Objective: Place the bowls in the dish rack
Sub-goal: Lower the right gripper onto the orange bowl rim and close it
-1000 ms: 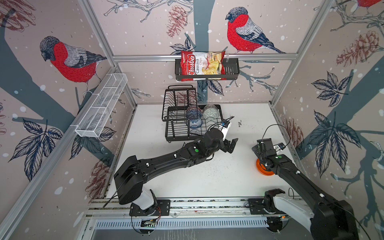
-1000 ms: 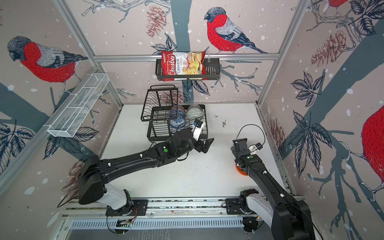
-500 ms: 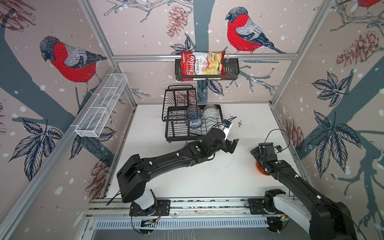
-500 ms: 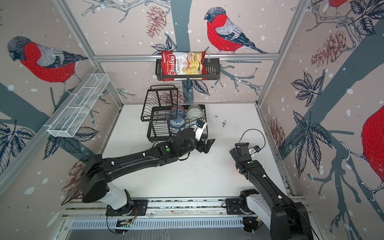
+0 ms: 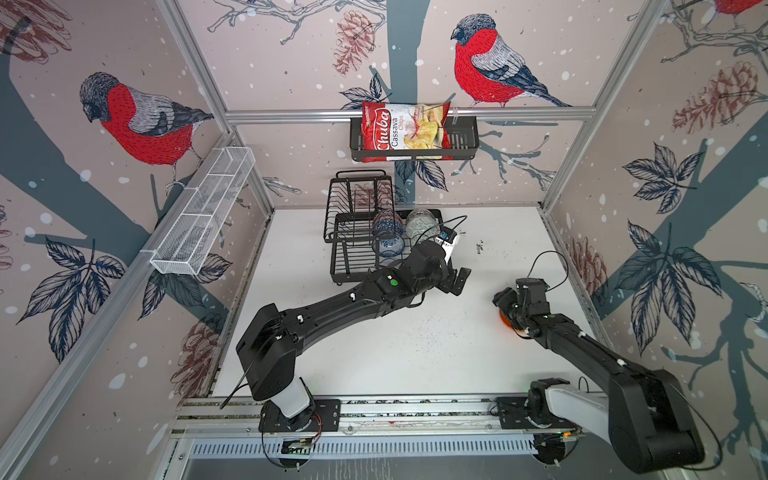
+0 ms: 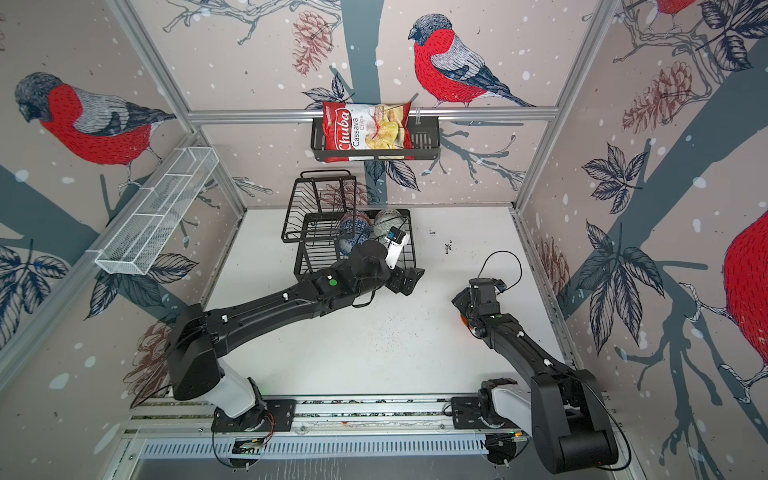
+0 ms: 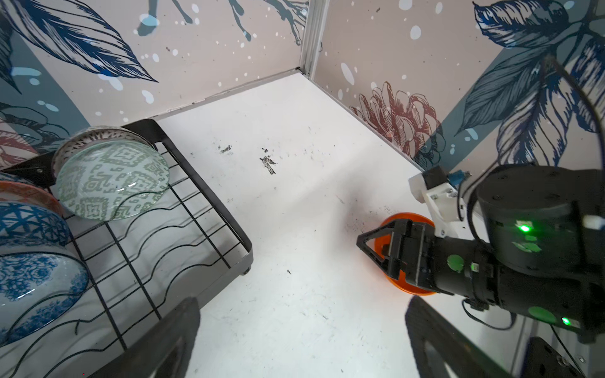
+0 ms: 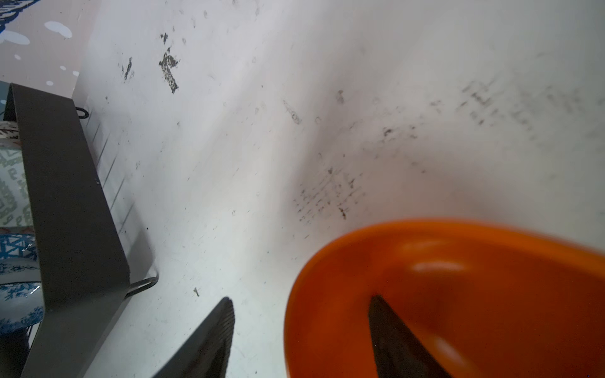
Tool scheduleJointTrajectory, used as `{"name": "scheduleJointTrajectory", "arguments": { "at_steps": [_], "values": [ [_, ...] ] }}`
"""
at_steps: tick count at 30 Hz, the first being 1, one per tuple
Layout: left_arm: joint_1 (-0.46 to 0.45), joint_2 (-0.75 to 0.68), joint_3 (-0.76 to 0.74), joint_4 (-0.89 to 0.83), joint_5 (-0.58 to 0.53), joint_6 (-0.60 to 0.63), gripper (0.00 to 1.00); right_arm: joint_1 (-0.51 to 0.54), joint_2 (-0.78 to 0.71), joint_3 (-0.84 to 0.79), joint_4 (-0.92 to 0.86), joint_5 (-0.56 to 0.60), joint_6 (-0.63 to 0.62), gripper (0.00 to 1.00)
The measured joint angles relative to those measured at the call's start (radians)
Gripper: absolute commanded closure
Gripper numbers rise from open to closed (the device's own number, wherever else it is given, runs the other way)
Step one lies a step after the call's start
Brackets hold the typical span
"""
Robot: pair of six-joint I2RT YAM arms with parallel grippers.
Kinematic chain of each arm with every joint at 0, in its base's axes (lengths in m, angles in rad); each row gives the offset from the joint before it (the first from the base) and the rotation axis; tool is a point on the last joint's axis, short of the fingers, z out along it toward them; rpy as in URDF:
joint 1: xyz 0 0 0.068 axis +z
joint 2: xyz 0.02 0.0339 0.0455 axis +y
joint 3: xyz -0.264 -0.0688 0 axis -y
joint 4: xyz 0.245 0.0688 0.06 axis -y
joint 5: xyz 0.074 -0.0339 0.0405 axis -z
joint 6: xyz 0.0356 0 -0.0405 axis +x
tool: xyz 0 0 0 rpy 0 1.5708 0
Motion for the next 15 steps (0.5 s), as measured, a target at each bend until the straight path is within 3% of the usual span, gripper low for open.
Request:
{"name": "scheduleJointTrajectory", "arguments": {
  "at_steps": [15],
  "values": [
    [0.057, 0.040, 0.089, -0.092, 0.111, 0.003, 0.02, 0.026, 0.093, 0.127, 0.048, -0.051, -0.029, 0.36]
  ]
}}
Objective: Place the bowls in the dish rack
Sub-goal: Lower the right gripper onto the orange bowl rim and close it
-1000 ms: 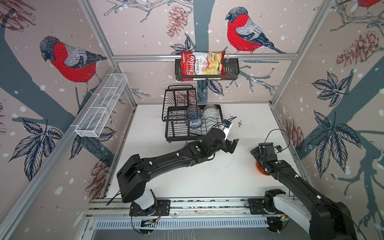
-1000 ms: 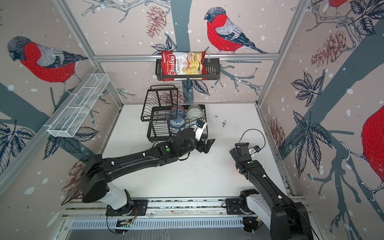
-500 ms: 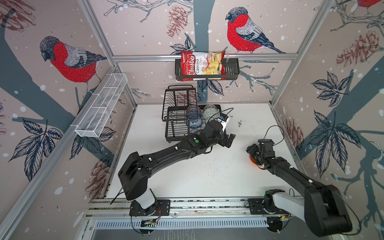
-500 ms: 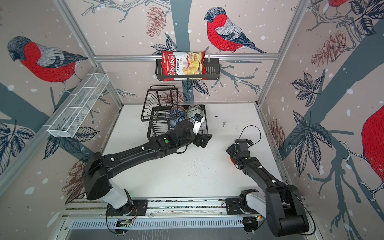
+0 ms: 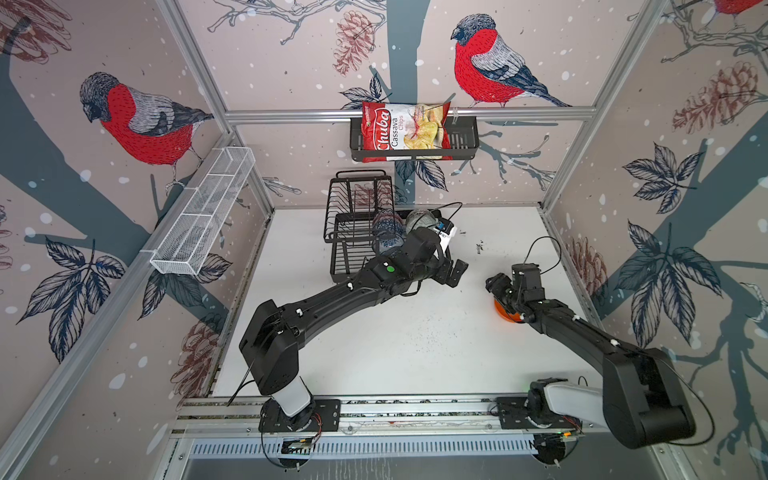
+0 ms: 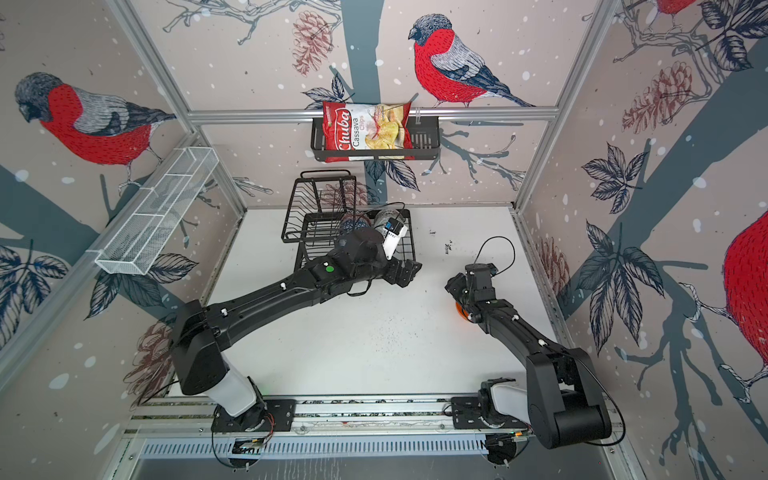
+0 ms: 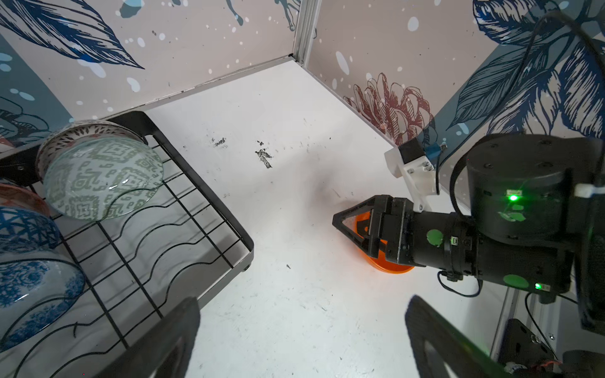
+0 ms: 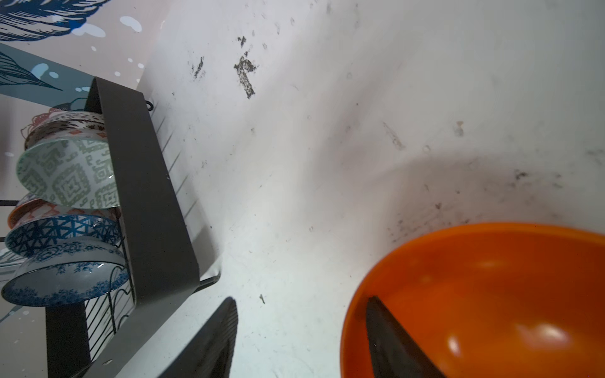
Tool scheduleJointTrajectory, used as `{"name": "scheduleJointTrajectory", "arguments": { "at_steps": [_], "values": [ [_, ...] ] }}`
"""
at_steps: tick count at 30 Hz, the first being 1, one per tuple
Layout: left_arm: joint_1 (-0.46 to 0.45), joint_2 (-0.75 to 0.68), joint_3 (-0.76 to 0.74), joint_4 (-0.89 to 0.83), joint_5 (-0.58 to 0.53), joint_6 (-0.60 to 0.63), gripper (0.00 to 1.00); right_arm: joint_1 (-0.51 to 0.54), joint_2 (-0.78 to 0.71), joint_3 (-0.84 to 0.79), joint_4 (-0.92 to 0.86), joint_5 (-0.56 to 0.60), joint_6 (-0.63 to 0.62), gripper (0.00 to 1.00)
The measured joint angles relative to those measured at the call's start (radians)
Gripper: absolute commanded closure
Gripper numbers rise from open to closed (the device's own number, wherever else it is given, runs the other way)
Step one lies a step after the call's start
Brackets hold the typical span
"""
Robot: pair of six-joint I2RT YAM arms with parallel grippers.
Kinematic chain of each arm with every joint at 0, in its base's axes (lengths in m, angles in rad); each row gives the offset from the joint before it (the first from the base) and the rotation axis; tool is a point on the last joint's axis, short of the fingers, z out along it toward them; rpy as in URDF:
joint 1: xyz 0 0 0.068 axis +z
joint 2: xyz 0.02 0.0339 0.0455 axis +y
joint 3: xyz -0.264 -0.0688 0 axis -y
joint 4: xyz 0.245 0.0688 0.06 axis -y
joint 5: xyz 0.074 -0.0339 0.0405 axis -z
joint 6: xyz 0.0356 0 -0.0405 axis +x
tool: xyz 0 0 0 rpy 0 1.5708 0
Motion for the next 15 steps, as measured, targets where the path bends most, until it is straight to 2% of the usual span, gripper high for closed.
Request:
{"name": "scheduleJointTrajectory", "arguments": {
  "at_steps": [7, 10, 15],
  "values": [
    [0.013, 0.053, 0.019, -0.005, 0.071, -0.005, 0.02, -0.010, -0.005, 0.006, -0.027, 0.011, -0.030, 0.36],
    [0.014, 0.032, -0.040, 0.031, 0.078, -0.012, 0.02, -0.029, -0.008, -0.003, -0.039, 0.023, -0.050, 0.36],
    [0.020, 0.008, -0.121, 0.047, 0.086, -0.043, 0.02, -0.056, 0.012, -0.008, -0.045, 0.023, -0.080, 0.46]
  ]
}}
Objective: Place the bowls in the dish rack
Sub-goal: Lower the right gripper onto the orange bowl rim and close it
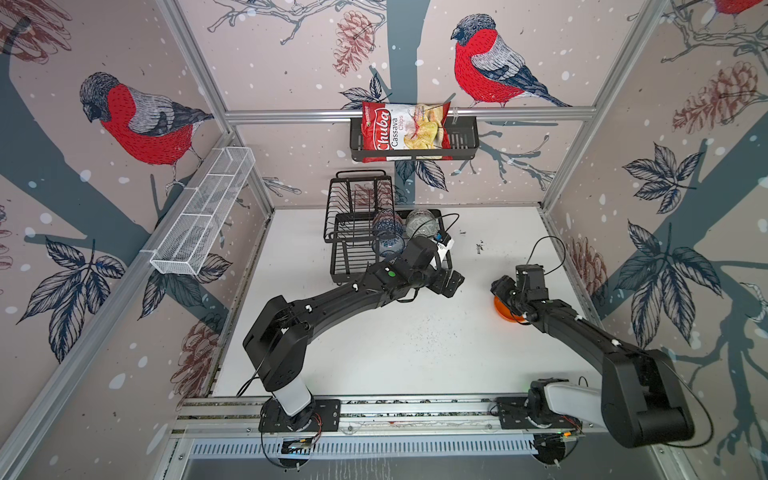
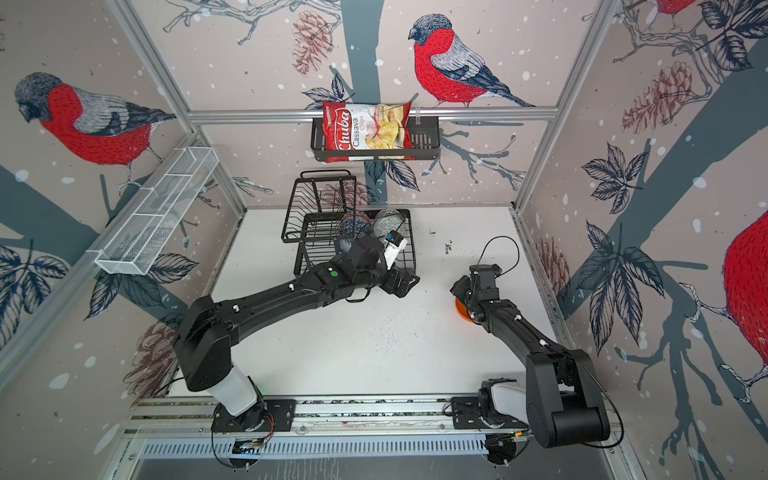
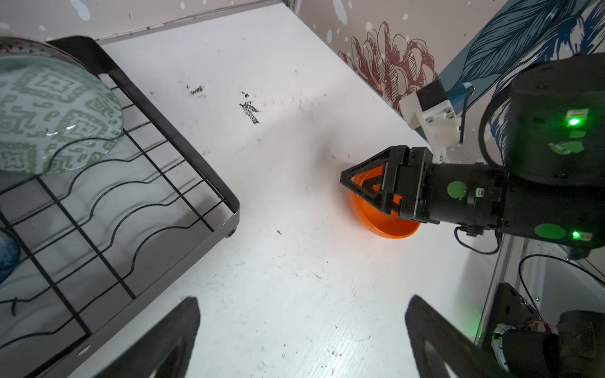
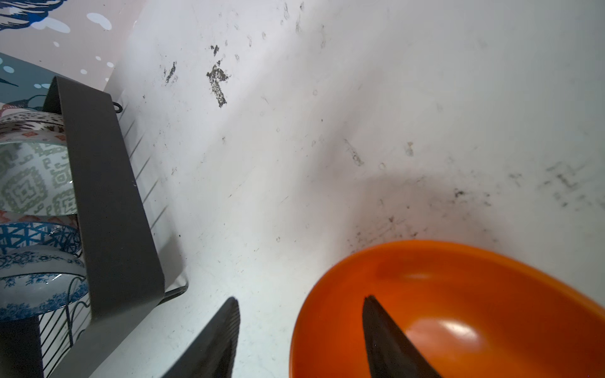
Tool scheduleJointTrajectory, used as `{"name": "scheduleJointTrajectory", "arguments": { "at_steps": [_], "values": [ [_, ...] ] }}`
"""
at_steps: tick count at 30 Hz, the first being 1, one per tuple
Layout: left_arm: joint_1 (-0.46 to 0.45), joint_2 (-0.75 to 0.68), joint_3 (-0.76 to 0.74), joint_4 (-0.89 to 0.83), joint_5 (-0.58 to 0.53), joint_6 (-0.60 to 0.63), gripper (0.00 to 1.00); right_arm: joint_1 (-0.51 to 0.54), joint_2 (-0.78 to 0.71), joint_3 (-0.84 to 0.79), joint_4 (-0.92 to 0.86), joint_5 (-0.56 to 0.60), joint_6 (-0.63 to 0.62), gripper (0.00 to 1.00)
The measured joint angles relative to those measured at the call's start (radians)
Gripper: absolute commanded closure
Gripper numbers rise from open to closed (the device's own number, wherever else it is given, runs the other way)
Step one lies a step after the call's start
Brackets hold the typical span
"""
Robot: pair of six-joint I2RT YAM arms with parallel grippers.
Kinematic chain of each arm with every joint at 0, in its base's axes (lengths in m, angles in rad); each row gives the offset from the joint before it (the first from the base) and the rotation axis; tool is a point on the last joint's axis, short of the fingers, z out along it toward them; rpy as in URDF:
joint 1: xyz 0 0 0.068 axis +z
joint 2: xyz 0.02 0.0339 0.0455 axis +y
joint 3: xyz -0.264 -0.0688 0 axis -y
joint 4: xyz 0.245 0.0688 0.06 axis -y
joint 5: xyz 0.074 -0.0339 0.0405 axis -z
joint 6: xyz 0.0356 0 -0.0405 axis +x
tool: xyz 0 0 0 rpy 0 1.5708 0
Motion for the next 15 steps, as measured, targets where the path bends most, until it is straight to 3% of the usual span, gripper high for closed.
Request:
{"name": "scheduleJointTrajectory", "arguments": {
  "at_steps": [8, 15],
  "values": [
    [0.003, -0.009, -0.002, 0.026, 0.019, -0.010, 0.02, -0.012, 0.078, 0.001, 0.011, -0.022, -0.042, 0.60],
    [0.003, -0.025, -0.002, 0.029, 0.016, -0.010, 0.02, 0.018, 0.099, 0.020, 0.064, -0.006, -0.071, 0.80]
  ]
}}
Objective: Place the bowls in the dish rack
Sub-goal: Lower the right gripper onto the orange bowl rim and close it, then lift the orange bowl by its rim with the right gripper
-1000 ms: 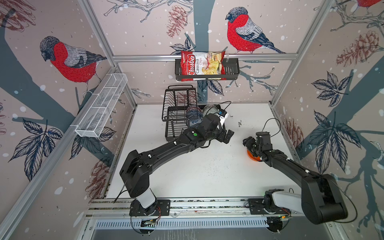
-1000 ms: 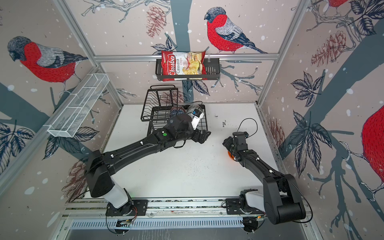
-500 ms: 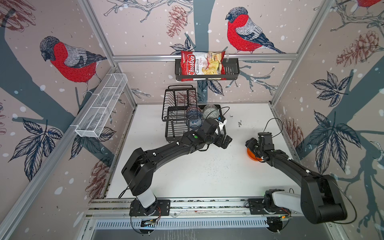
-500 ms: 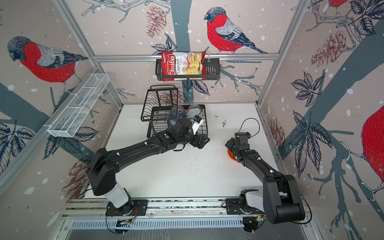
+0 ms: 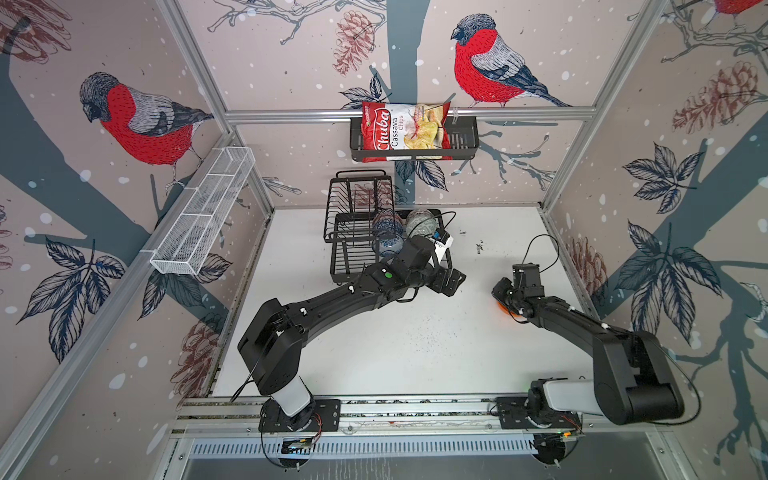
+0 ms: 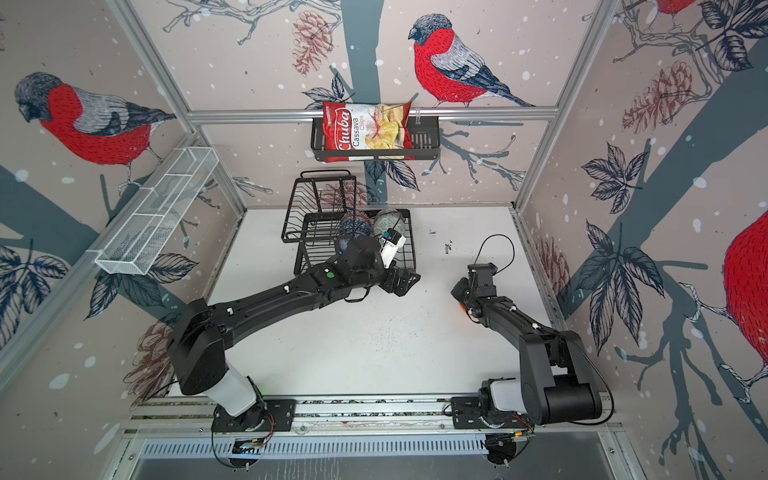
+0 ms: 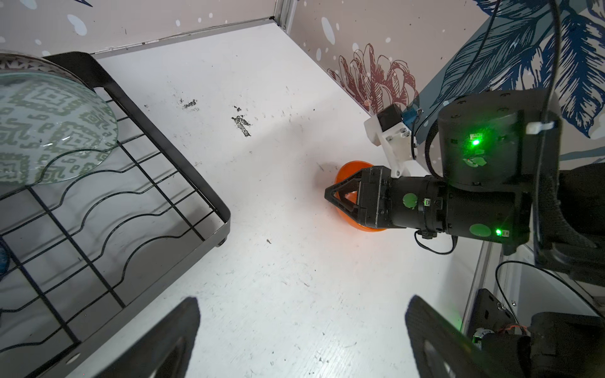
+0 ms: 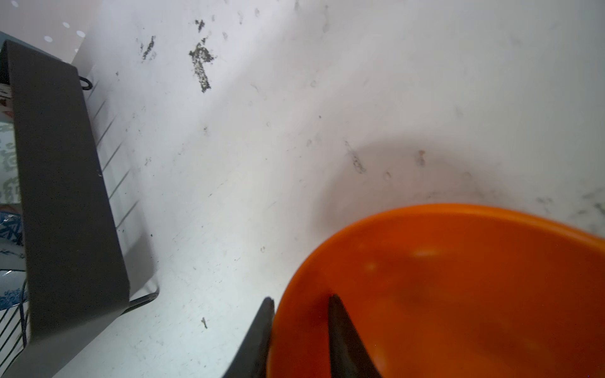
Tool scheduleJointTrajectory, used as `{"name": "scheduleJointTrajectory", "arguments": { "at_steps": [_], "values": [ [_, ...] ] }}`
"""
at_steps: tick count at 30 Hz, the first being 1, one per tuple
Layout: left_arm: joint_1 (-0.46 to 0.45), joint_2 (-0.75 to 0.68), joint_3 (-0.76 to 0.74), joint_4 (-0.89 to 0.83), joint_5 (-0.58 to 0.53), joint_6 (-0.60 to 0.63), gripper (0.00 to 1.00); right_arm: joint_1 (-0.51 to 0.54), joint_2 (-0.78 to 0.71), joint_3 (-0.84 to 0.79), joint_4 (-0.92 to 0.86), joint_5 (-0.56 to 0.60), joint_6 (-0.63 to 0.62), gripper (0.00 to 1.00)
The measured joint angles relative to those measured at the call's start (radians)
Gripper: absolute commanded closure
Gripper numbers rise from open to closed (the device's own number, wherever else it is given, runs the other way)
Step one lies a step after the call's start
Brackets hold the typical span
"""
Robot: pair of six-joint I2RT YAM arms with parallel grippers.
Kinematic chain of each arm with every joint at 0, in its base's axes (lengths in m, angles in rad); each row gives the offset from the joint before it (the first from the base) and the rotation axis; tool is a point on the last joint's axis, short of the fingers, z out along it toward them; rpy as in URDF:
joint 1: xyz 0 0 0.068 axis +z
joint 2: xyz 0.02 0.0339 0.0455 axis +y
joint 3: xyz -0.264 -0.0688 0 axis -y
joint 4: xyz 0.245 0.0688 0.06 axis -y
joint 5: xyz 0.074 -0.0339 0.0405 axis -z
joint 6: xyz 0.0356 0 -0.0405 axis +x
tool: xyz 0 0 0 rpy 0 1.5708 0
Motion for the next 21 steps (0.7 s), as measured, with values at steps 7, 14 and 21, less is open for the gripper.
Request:
{"name": "scheduleJointTrajectory", "arguments": {
  "at_steps": [7, 14, 21],
  "values": [
    [0.012, -0.018, 0.000, 0.000, -0.002, 0.000, 0.02, 0.086, 0.056, 0.051, 0.032, 0.023, 0.002, 0.86],
    [0.032, -0.024, 0.000, 0.000, 0.001, 0.000, 0.02, 0.203, 0.185, 0.174, 0.048, 0.026, 0.031, 0.87],
    [0.102, -0.032, -0.012, 0.011, 0.040, -0.050, 0.02, 0.233, 0.232, 0.226, 0.046, 0.002, 0.055, 0.83]
  ]
}}
